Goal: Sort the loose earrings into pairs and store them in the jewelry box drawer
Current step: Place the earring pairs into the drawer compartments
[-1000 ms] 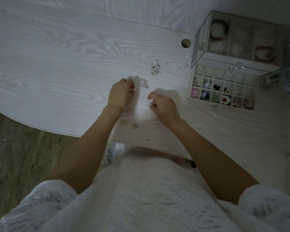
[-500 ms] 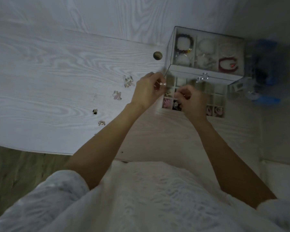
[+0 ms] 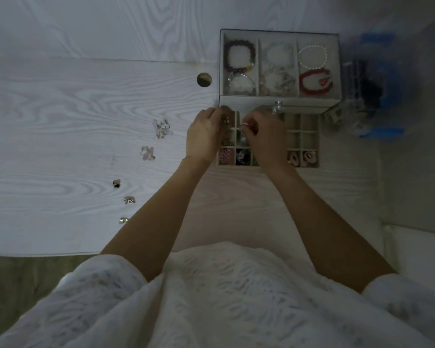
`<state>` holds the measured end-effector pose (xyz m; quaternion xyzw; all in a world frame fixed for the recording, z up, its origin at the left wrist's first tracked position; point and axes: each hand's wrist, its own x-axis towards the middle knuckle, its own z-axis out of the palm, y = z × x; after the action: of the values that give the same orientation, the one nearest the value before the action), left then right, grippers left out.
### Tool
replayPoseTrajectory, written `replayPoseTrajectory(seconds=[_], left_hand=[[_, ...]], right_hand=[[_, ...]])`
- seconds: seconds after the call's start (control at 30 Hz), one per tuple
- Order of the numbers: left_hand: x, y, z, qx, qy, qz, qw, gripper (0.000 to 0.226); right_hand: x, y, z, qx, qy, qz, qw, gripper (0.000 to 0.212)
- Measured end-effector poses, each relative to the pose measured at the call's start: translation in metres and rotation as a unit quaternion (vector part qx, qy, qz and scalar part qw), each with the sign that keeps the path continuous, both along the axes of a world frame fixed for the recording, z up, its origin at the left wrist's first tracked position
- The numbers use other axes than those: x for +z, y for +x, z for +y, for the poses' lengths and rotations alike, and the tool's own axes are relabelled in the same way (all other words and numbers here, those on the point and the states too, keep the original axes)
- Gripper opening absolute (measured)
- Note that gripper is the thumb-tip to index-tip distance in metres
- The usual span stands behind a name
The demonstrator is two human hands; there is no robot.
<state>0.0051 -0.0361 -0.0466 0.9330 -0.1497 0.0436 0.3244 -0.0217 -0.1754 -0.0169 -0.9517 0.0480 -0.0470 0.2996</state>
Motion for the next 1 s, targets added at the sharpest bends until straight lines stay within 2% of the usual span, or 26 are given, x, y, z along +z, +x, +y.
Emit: replayPoseTrajectory(seconds=[0.13, 0.23, 0.33, 0.53, 0.63, 0.7, 0.77, 0.83, 1.0], left_hand=[[-0.001, -0.001, 0.015, 0.015, -0.040, 0.056, 0.998, 0.021], [0.002, -0.005, 0.026, 0.009, -0.050, 0.101, 0.994, 0.026], [0.003, -0.010, 0.031, 0.012, -0.054, 0.149, 0.987, 0.026], [0.005, -0.015, 0.028, 0.019, -0.048, 0.173, 0.984, 0.026], [0.014, -0.021, 0.034, 0.020, -0.037, 0.158, 0.987, 0.022], [0.018, -0.032, 0.048, 0.036, -0.030, 0.113, 0.992, 0.021], [0.019, -0.045, 0.073, 0.063, -0.009, 0.065, 0.996, 0.021], [0.017, -0.055, 0.101, 0.097, -0.003, 0.055, 0.994, 0.022], [0.014, -0.049, 0.148, 0.155, -0.007, 0.121, 0.980, 0.028]], right_hand=[[-0.003, 0.006, 0.005, 0.028, -0.103, -0.031, 0.994, 0.005], [-0.011, 0.012, 0.007, 0.038, -0.136, -0.043, 0.989, 0.005], [-0.018, 0.014, 0.007, 0.045, -0.135, -0.020, 0.990, 0.011], [-0.008, 0.008, 0.009, 0.033, -0.095, -0.033, 0.994, 0.014], [0.003, -0.004, 0.018, 0.055, -0.091, -0.073, 0.992, 0.017], [0.011, -0.014, 0.031, 0.104, -0.078, -0.085, 0.988, 0.020], [0.016, -0.023, 0.048, 0.171, -0.058, -0.069, 0.981, 0.024], [0.015, -0.024, 0.065, 0.216, -0.054, -0.037, 0.974, 0.029], [-0.006, 0.009, 0.106, 0.234, -0.062, 0.068, 0.968, 0.035]])
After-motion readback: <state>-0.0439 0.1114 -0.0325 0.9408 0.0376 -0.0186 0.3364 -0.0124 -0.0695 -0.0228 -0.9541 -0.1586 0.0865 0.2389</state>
